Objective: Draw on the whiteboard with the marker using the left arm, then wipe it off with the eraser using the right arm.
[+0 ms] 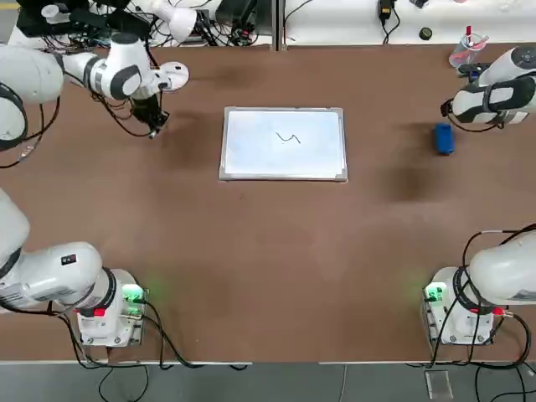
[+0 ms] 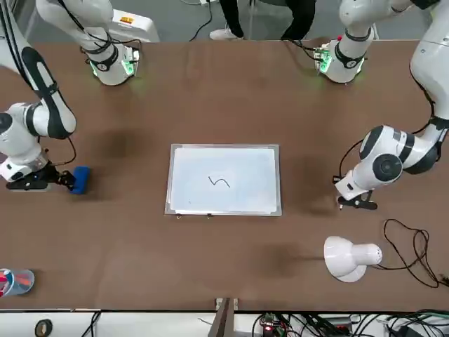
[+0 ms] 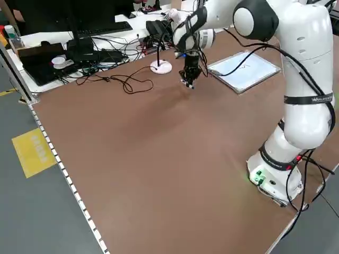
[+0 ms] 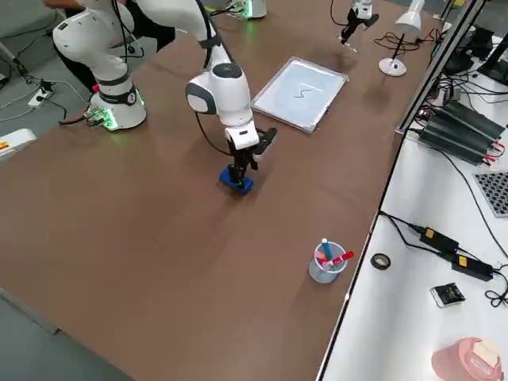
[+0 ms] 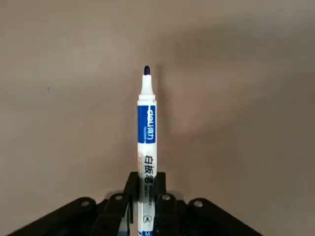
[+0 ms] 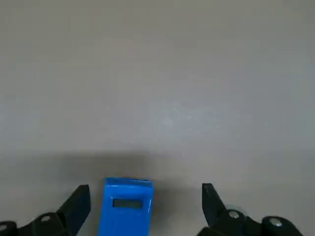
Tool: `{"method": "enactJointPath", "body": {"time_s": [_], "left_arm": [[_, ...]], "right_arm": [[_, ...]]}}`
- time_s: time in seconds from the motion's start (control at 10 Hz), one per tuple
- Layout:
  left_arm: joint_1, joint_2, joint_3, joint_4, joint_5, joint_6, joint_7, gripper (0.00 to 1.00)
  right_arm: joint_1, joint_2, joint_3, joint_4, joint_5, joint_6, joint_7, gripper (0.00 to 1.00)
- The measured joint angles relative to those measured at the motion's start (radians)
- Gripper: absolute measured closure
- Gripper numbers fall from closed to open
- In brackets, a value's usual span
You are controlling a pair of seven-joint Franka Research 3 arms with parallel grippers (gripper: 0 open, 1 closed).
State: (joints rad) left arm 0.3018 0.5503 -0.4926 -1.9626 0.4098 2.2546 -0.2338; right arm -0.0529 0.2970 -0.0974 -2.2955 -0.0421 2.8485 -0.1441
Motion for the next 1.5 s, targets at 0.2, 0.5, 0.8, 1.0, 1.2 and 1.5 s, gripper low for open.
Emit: {"method": "enactJointPath", "body": {"time_s": [0.2,0.5,0.8,1.0,1.2,1.5], "left_arm": [[0.017,-0.001,0.000,-0.023,0.000,0.032,-0.020,0.83],[0.028,-0.009,-0.001,-0.052,0.022,0.062,-0.126,0.83],[0.017,-0.018,-0.008,-0.075,0.140,0.063,-0.208,0.83],[0.015,-0.018,-0.008,-0.084,0.159,0.070,-0.214,0.83],[0.015,-0.018,-0.008,-0.090,0.159,0.078,-0.214,0.83],[0.014,-0.016,-0.008,-0.095,0.159,0.080,-0.214,0.79]], "right_arm": [[0.000,0.002,0.001,-0.003,0.000,-0.001,-0.028,0.00],[0.001,0.010,0.006,-0.006,0.000,-0.009,-0.049,0.02],[0.001,0.017,0.017,-0.009,0.000,-0.034,-0.054,0.03],[-0.001,0.020,0.017,-0.014,0.000,-0.034,-0.056,0.02],[-0.008,0.021,0.017,-0.025,0.000,-0.035,-0.056,0.02],[-0.020,0.023,0.024,-0.041,0.000,-0.035,-0.059,0.02]]}}
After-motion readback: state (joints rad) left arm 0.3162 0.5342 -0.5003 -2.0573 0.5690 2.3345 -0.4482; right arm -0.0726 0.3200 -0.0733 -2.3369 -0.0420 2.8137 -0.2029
